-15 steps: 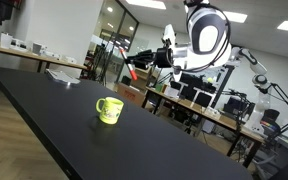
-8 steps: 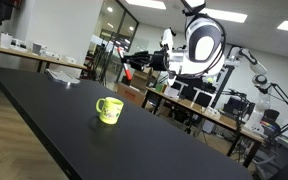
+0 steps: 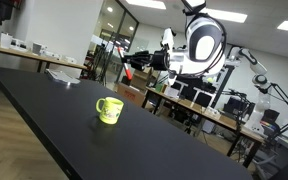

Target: Put the orange marker in the yellow mug

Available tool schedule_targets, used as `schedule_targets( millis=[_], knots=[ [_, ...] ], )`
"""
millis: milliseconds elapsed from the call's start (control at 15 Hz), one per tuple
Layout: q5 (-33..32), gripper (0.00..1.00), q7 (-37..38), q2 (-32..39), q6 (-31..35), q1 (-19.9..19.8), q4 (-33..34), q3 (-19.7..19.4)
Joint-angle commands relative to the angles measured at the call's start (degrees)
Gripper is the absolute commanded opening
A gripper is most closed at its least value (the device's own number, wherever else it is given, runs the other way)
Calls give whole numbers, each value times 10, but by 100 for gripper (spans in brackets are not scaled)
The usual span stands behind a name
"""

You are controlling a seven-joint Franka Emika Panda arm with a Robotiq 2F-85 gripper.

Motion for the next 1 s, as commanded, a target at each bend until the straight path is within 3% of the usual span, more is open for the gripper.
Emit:
schedule_targets(
  millis=[0, 467, 933],
  knots=[
    [20, 5, 28, 25, -21, 8, 25, -7],
    [92, 5, 70, 102, -12, 16, 66, -5],
    [123, 5, 164, 181, -17, 8, 126, -8]
  ],
)
